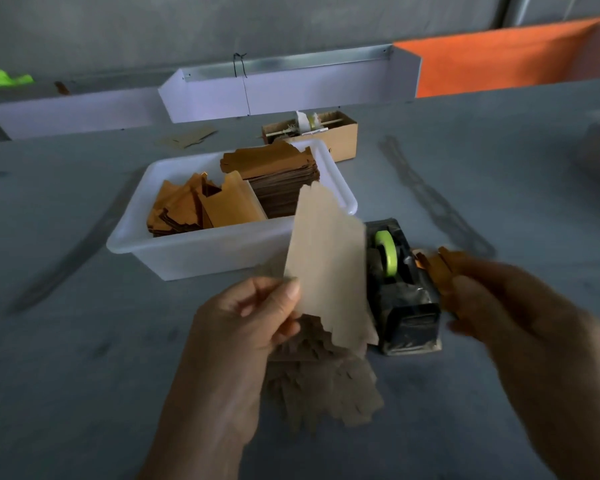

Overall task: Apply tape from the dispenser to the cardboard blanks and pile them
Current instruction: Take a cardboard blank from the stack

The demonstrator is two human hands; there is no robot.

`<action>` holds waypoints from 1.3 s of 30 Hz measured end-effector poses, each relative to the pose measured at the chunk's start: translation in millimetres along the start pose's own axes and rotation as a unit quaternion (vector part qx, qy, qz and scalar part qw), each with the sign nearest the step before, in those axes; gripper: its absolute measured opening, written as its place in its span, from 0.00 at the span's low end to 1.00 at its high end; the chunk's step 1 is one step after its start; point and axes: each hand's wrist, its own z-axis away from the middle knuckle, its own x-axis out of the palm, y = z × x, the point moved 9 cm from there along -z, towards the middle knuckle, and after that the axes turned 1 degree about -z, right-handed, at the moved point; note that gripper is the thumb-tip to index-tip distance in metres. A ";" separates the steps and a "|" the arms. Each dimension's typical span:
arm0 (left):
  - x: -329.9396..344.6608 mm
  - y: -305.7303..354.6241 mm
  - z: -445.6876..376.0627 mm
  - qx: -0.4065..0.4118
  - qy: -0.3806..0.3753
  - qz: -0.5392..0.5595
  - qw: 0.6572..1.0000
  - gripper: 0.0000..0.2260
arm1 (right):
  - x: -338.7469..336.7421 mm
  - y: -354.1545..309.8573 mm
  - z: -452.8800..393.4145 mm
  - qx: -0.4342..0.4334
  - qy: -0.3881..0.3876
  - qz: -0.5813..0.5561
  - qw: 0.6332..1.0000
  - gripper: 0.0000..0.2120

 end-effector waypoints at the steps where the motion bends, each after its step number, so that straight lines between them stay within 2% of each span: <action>1: 4.9 -1.1 3.3 -0.007 -0.014 0.021 1.000 0.07 | 12.0 -3.0 8.3 0.017 -0.035 -0.044 0.998 0.18; 5: 20.3 -8.6 13.1 -0.053 -0.065 0.101 0.991 0.06 | 51.6 -7.9 26.8 0.083 -0.148 -0.139 0.976 0.26; 9: 32.2 -14.1 19.3 -0.087 -0.135 0.104 0.982 0.06 | 65.1 6.2 26.6 0.185 -0.153 -0.271 0.932 0.20; 12: 38.0 -14.3 20.3 -0.075 -0.191 0.029 0.978 0.15 | 68.9 12.1 27.9 0.208 -0.165 -0.299 0.917 0.15; 14: 38.8 -12.6 19.6 -0.059 -0.187 -0.032 0.980 0.21 | 73.2 15.6 31.7 0.217 -0.191 -0.294 0.911 0.14; 17: 37.3 -9.4 15.6 -0.035 -0.130 -0.072 0.988 0.19 | 76.0 20.4 35.7 0.220 -0.212 -0.269 0.913 0.15; 25: 40.6 -12.4 19.5 -0.026 -0.068 -0.099 0.992 0.14 | 64.9 11.9 33.4 0.154 -0.217 -0.183 0.946 0.07; 28: 39.4 -12.3 19.3 0.000 -0.040 -0.120 0.992 0.13 | 50.7 5.8 32.1 0.076 -0.151 -0.020 0.985 0.05; 31: 43.2 -10.1 21.0 0.034 -0.033 -0.144 0.988 0.11 | 41.6 -21.1 35.5 -0.046 -0.063 0.111 0.991 0.11; 35: 46.4 -9.2 23.0 0.053 -0.031 -0.138 0.989 0.10 | 49.1 -29.1 43.6 -0.056 -0.066 0.065 0.994 0.13; 37: 46.4 -7.4 24.0 0.062 -0.028 -0.131 0.989 0.09 | 53.4 -33.3 47.6 -0.073 -0.089 0.021 0.993 0.12; 39: 48.8 -6.1 25.7 0.058 -0.042 -0.122 0.990 0.09 | 56.3 -41.1 50.9 -0.101 -0.108 -0.005 0.989 0.15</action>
